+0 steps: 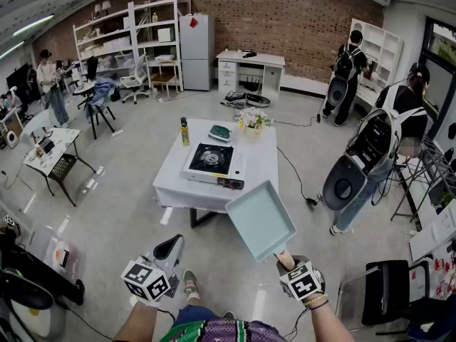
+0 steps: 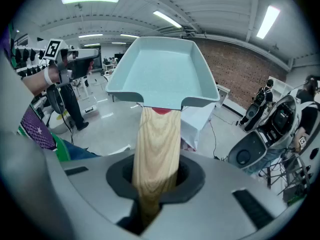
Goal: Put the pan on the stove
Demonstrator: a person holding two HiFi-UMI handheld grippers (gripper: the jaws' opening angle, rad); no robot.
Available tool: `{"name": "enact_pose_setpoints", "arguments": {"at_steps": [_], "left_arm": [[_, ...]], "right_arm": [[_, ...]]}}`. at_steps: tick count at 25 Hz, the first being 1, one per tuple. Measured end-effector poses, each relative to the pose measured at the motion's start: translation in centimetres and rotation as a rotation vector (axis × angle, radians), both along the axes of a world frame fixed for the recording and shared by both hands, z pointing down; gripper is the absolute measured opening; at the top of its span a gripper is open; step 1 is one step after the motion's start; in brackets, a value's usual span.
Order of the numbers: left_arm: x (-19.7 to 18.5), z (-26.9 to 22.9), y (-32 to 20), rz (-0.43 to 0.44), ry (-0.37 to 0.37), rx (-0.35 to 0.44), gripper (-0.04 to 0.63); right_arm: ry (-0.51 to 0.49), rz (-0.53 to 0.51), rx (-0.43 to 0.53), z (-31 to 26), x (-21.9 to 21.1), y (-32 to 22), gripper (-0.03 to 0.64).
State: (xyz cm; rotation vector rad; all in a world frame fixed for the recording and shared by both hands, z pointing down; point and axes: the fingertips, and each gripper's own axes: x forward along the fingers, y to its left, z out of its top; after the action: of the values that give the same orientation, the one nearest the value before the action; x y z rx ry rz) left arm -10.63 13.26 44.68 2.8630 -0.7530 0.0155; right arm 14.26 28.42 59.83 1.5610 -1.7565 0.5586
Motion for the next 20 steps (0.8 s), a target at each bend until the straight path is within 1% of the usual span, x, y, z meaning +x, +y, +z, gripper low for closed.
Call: {"name": "enact_pose_setpoints", "arguments": {"at_steps": [3,11,20], "left_arm": [[0.21,0.03,0.16,0.002,0.015,-0.021,0.017],[0.31,-0.05,0.39,0.007,0.027,-0.024,0.017],[-0.50,0.34,0.83,-0.005,0.024,-0.027,0.017]], "right_arm": [[-0.007,0.001,0.000,0.07,0.06,0.12,0.046],[0.005,-0.005,0.007,-0.23,0.08,-0.36,0.046],[-0.035,-0.005,0.035,-0.32,-0.30,-0.62,0.048]]}}
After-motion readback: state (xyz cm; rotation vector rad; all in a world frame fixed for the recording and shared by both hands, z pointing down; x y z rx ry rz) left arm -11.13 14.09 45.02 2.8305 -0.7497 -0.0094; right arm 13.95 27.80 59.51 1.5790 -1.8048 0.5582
